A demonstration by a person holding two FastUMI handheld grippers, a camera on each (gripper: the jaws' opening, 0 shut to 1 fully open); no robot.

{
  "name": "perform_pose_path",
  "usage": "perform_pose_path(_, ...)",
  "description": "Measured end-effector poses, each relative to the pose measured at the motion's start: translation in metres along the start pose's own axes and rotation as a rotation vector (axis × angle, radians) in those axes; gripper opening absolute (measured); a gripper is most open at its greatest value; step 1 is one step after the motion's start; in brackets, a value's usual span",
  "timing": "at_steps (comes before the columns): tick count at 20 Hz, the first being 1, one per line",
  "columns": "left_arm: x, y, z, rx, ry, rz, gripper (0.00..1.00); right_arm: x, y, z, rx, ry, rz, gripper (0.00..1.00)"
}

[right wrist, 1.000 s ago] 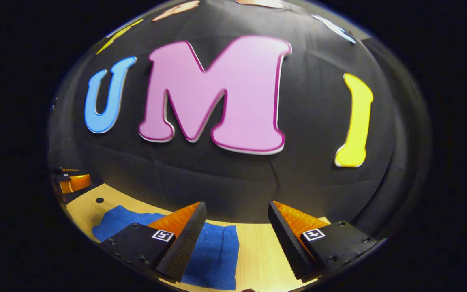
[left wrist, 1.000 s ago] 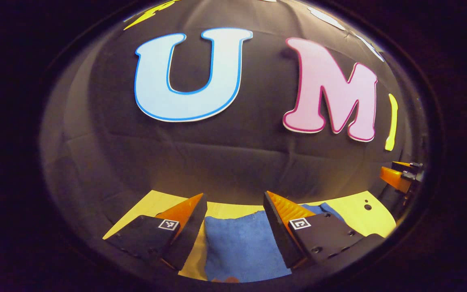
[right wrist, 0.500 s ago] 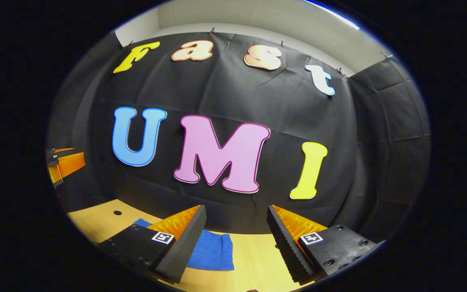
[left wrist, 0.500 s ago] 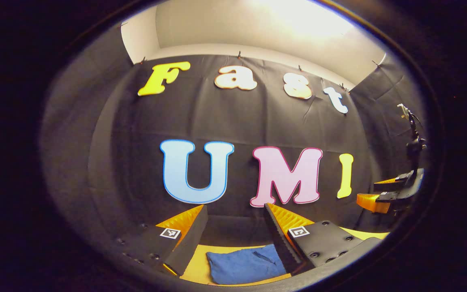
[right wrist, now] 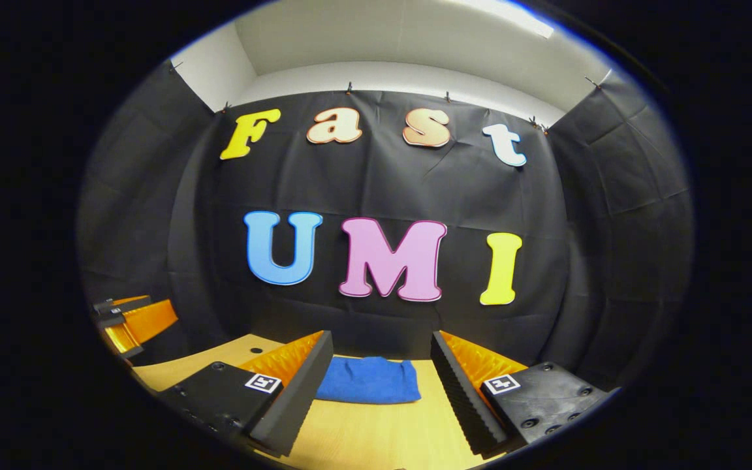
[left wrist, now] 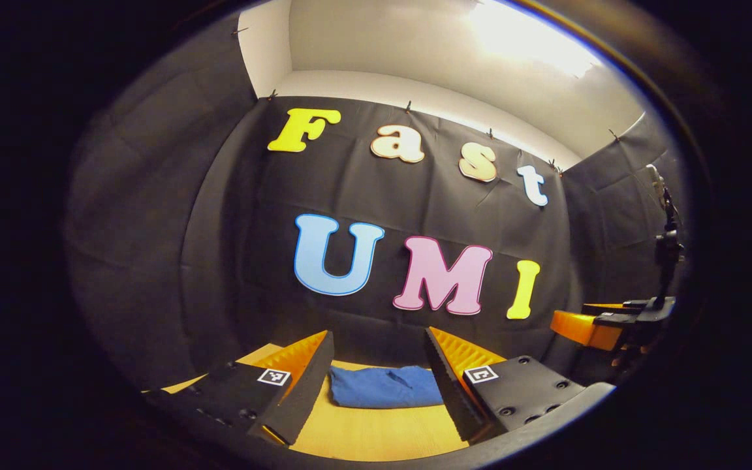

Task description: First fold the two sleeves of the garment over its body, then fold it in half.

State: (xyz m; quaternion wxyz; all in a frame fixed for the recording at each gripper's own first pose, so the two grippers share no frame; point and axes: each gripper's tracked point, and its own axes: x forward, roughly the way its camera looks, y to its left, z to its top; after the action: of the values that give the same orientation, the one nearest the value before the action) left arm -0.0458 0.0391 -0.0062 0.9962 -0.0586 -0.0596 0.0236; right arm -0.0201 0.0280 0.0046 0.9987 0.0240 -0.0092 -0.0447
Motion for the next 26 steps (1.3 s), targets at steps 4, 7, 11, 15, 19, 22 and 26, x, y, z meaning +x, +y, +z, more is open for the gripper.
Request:
perform_pose_path(4,-0.02,0.017,0.001,-0.007,0.021,0.022,0.79,-0.032,-0.003,-0.009,-0.012,0.004,-0.032,0.96)
perform_pose_path(7,-0.017,0.019,0.008,0.051,-0.002,0.018,0.79,-0.028,-0.011,0.001,-0.061,-0.027,-0.036,0.96)
perform_pose_path(11,-0.008,0.003,0.02,0.051,-0.025,-0.026,0.79,-0.02,-0.006,0.008,-0.045,-0.05,-0.023,0.96)
perform_pose_path(15,-0.009,0.007,0.027,0.119,-0.05,-0.015,0.79,-0.024,-0.006,-0.003,-0.067,-0.03,-0.018,0.96)
perform_pose_path(19,-0.01,0.013,0.029,0.15,-0.05,-0.011,0.79,-0.023,-0.006,-0.01,-0.042,-0.004,-0.024,0.96)
perform_pose_path(22,-0.009,0.015,0.029,0.15,-0.046,-0.005,0.79,-0.023,-0.008,-0.008,-0.024,-0.006,-0.033,0.96)
perform_pose_path(26,-0.011,0.01,0.035,0.178,-0.065,-0.017,0.79,-0.024,-0.011,-0.012,-0.058,0.009,-0.021,0.96)
